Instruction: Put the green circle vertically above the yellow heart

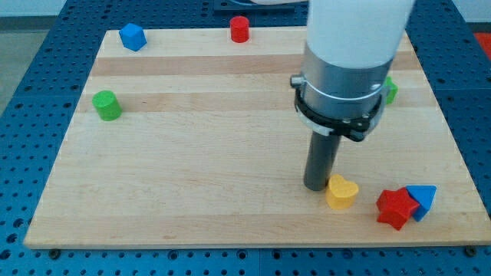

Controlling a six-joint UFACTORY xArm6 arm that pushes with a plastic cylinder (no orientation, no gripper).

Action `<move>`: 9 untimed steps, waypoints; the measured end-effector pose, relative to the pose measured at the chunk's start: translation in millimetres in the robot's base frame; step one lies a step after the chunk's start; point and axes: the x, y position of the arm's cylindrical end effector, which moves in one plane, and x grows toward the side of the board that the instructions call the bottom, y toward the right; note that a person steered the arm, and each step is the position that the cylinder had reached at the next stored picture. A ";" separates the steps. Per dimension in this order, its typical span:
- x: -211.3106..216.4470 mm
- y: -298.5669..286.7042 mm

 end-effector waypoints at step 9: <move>-137.6 -390.7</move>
